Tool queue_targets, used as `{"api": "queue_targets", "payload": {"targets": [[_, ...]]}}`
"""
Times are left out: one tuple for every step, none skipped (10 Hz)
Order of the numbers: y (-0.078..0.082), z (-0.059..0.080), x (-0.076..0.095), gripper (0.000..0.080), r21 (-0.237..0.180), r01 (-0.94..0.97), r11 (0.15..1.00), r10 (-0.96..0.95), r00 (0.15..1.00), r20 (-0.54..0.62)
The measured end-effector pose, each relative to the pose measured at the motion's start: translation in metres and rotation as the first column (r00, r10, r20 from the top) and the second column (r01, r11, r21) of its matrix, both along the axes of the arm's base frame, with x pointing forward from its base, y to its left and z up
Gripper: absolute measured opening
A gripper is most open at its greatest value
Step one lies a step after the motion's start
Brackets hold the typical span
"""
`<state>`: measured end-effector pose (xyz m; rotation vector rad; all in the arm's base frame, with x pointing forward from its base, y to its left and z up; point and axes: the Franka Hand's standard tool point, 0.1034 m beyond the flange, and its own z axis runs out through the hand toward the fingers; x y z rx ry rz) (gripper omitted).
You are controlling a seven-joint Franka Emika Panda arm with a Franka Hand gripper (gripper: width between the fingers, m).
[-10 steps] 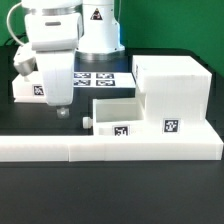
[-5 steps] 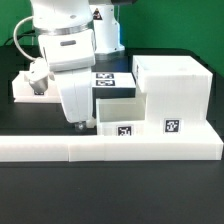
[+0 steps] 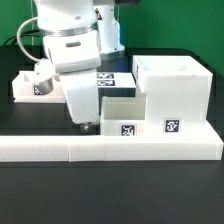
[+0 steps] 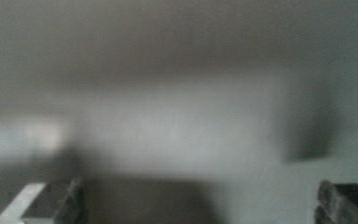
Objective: Assemble drawer
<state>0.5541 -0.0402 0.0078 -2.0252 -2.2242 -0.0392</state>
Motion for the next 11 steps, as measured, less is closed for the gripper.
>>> {"api": "queue_targets", "payload": {"targets": [[0.000,0.000,0.001,0.0649,-0.020,0.004,1.000,-0.004,1.000,-0.001],[0.000,0.001,0.002,0.0649,-0.044,-0.009,0.999,0.009,1.000,-0.002],[0.000,0.002,0.003,0.0649,-0.056,0.012,0.998,-0.012,1.000,-0.004],[0.000,0.002,0.003,0.0649,-0.057,0.030,0.998,-0.030,1.000,-0.005],[0.000,0.001,0.002,0.0649,-0.057,0.030,0.998,-0.030,1.000,-0.006],[0.000,0.001,0.002,0.0649,-0.057,0.030,0.998,-0.031,1.000,-0.007],[0.000,0.001,0.002,0.0649,-0.057,0.031,0.998,-0.031,0.999,-0.007],[-0.002,0.002,0.004,0.0649,-0.057,0.005,0.998,-0.006,1.000,-0.007],[-0.004,0.006,0.013,0.0649,-0.057,-0.021,0.998,0.021,1.000,-0.005],[-0.001,0.012,0.023,0.0649,-0.056,-0.027,0.998,0.026,1.000,-0.007],[0.003,0.017,0.029,0.0649,-0.054,-0.021,0.998,0.021,1.000,-0.007]]}}
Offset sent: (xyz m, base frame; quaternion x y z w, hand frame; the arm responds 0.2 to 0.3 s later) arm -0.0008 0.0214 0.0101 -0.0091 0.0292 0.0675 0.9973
